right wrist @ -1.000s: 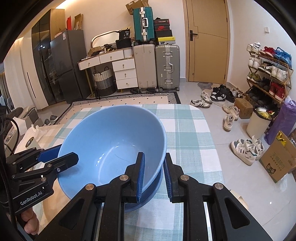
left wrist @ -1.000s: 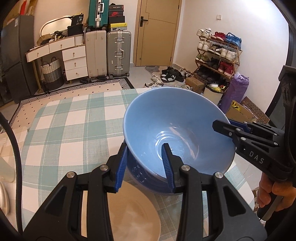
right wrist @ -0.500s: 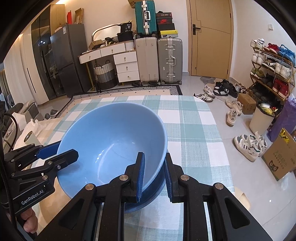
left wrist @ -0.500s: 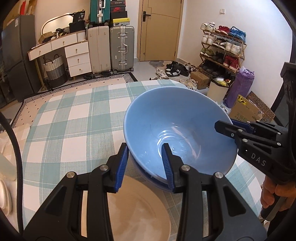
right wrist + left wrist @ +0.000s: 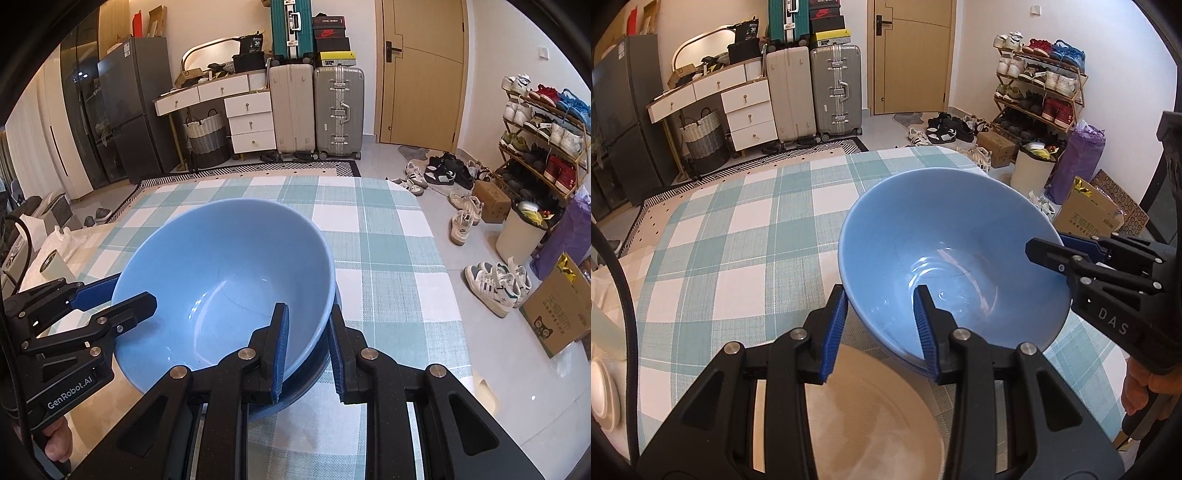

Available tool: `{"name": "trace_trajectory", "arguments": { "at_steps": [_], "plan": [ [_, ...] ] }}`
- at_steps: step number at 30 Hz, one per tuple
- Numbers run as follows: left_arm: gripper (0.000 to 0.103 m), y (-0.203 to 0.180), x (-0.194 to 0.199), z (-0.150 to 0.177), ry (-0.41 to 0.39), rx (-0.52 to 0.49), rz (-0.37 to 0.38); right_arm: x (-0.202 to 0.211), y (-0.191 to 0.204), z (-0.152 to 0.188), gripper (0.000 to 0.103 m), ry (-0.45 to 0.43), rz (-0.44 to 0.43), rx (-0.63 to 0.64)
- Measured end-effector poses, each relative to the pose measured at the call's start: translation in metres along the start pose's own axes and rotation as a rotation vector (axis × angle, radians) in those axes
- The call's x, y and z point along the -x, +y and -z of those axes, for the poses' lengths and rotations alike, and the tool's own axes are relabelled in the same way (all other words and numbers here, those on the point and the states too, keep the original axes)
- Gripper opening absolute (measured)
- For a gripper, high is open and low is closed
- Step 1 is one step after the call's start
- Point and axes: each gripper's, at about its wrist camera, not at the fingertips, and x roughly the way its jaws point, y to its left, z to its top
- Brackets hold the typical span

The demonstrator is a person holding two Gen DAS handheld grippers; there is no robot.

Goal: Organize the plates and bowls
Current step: 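Lower the light blue bowl into the blue bowl with both grippers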

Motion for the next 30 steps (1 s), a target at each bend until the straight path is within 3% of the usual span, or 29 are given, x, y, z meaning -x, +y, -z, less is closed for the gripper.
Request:
{"name": "trace_trajectory", "arguments": {
  "at_steps": [30],
  "plan": [
    [0.034,-0.01,-0.021,0.009,0.029,-0.039,-0.021,-0.006,0.007,0.012,0.023,0.0,0.083,0.072]
  ]
}}
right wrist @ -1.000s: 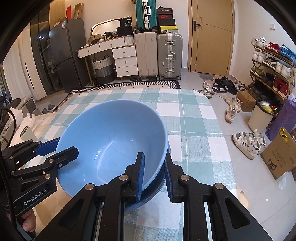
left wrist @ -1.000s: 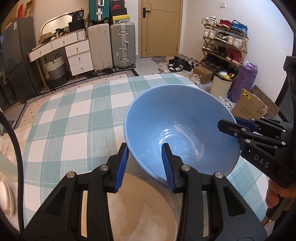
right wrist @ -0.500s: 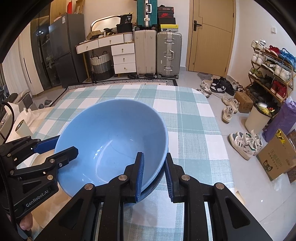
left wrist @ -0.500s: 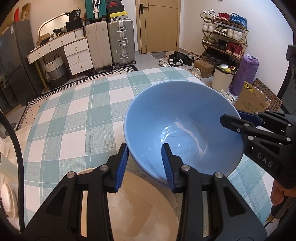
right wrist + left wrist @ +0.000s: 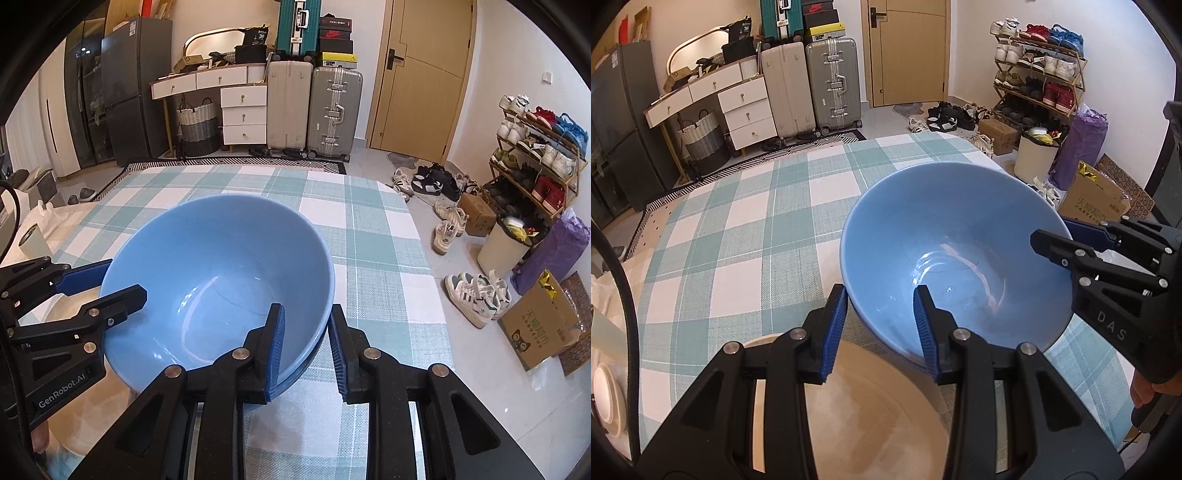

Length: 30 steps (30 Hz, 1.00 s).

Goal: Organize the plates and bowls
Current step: 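Lower the light blue bowl into the blue bowl with both grippers, then open both grippers to release the nested bowls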

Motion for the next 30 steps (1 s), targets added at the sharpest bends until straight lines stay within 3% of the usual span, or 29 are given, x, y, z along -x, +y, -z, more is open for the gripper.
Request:
{"name": "trace_trajectory", "arguments": {
  "at_steps": [5,11,16,18,21,23,29,30],
  "plan": [
    [0.034,0.001,-0.001,-0.001,0.002,0.005,0.014,-0.001,-0.001,0.0,0.024,-0.001,-0.002,-0.002],
    [0.034,0.008,-0.001,-0.002,0.013,0.027,0.042,-0.004,-0.01,-0.002,0.033,0.013,-0.068,-0.042],
    [0.038,0.018,-0.003,-0.005,0.03,0.06,0.077,-0.003,-0.019,-0.002,0.054,0.007,-0.083,-0.064],
    [0.049,0.021,-0.002,-0.006,0.03,0.066,0.078,0.001,-0.023,-0.002,0.058,0.0,-0.075,-0.068],
    [0.068,0.027,-0.001,-0.008,0.02,0.082,0.085,0.006,-0.035,-0.004,0.079,-0.012,-0.079,-0.093],
    [0.076,0.032,0.001,-0.01,0.013,0.09,0.09,0.01,-0.041,-0.006,0.084,-0.023,-0.092,-0.106],
    [0.082,0.046,-0.002,-0.016,0.018,0.118,0.114,0.008,-0.049,-0.008,0.09,0.005,-0.127,-0.119],
    [0.086,0.048,-0.004,-0.016,0.022,0.124,0.118,0.006,-0.049,-0.008,0.09,0.013,-0.144,-0.124]
  ]
}}
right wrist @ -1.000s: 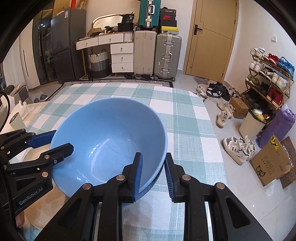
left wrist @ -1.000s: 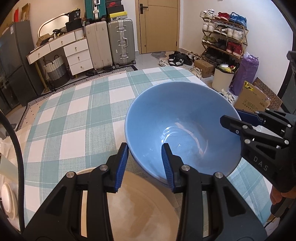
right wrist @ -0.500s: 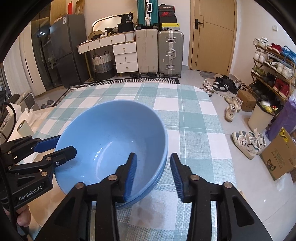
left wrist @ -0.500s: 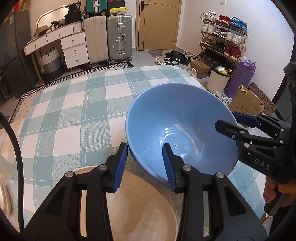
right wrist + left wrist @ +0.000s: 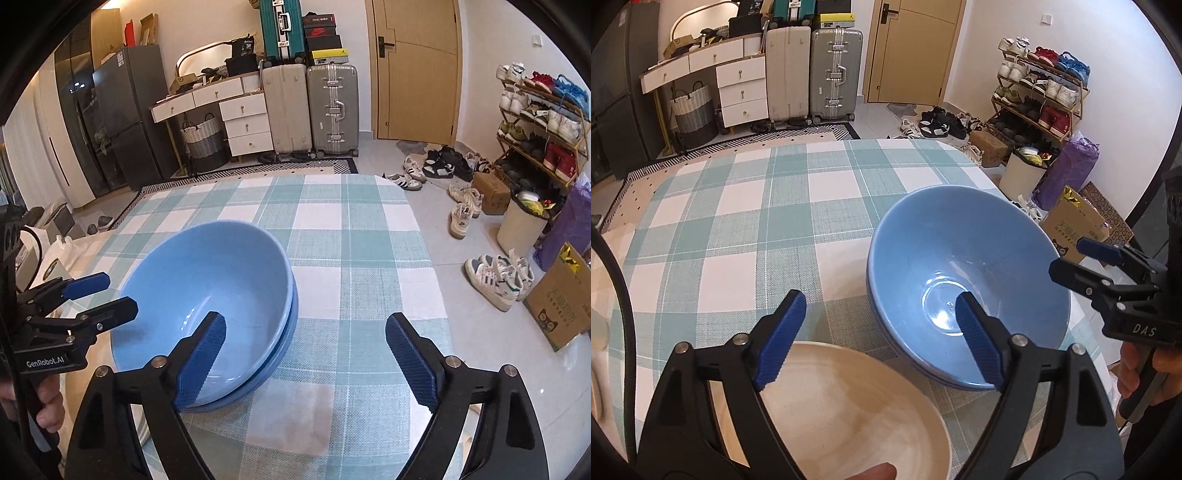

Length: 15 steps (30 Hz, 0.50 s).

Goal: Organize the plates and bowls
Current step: 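Close both grippers on the rim of the nested blue bowls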

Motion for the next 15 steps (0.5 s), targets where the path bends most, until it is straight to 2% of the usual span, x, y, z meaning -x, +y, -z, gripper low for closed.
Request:
{"name": "trace_trajectory", "arguments": {
  "at_steps": [1,2,15],
  "plan": [
    [0.091,0.002,-0.001,-0.001,0.002,0.007,0.001,-0.002,0.001,0.001,0.09,0.006,-0.012,-0.002],
    [0.101,0.003,-0.002,-0.001,0.004,0.014,0.001,-0.004,0.002,0.002,0.09,0.012,-0.02,-0.002],
    [0.101,0.016,-0.032,-0.001,0.053,0.074,0.053,-0.031,0.003,0.007,0.09,0.046,-0.085,-0.05]
  ]
}}
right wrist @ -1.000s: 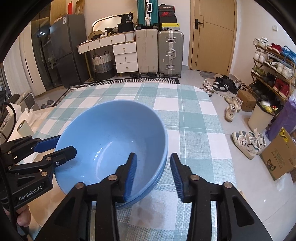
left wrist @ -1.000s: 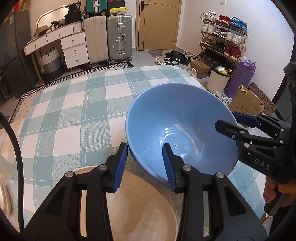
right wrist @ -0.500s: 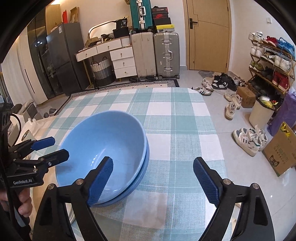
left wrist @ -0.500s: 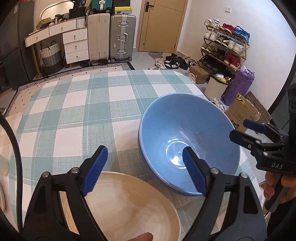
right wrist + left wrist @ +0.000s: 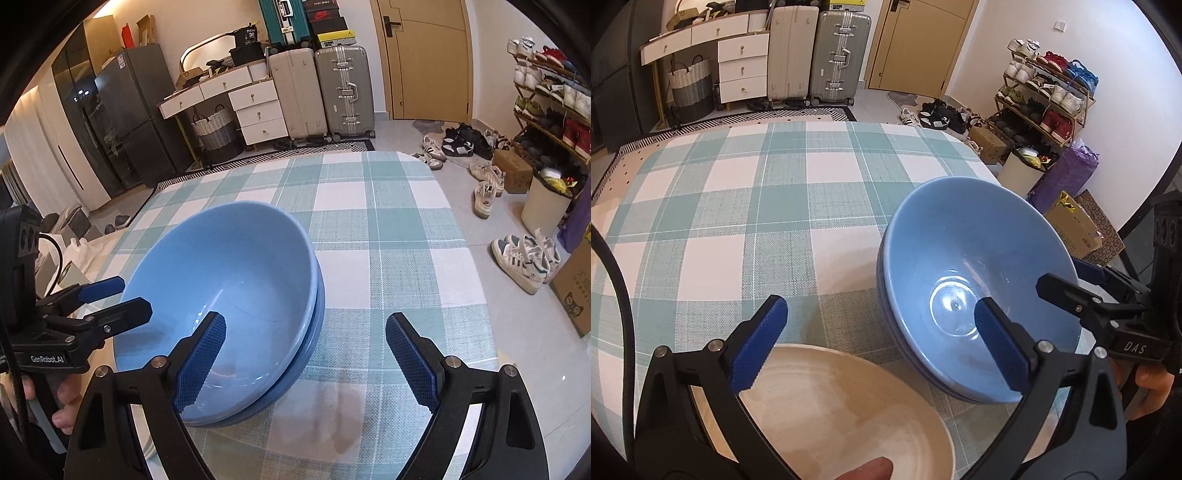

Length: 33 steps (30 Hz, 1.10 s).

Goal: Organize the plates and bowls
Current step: 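Close both grippers on the rim of the nested blue bowls, then lift the nested bowls with both grippers and carry them over the cream plates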

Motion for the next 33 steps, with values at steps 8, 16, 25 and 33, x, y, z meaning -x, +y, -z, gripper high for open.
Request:
{"name": "trace_trajectory", "arguments": {
  "at_steps": [8,16,25,33],
  "plan": [
    [0.076,-0.002,-0.013,0.002,0.032,0.01,0.052,-0.009,0.001,0.007,0.066,0.019,-0.05,-0.006],
    [0.042,-0.017,-0.018,0.005,0.054,-0.034,0.069,-0.009,0.004,0.011,0.037,0.017,-0.055,0.0],
    [0.034,-0.021,-0.015,0.008,0.05,-0.05,0.05,-0.006,0.005,0.011,0.035,0.013,-0.032,0.005],
    [0.034,-0.026,-0.004,0.007,0.028,-0.062,0.048,0.002,0.007,0.014,0.035,0.01,-0.014,0.008]
  ]
}}
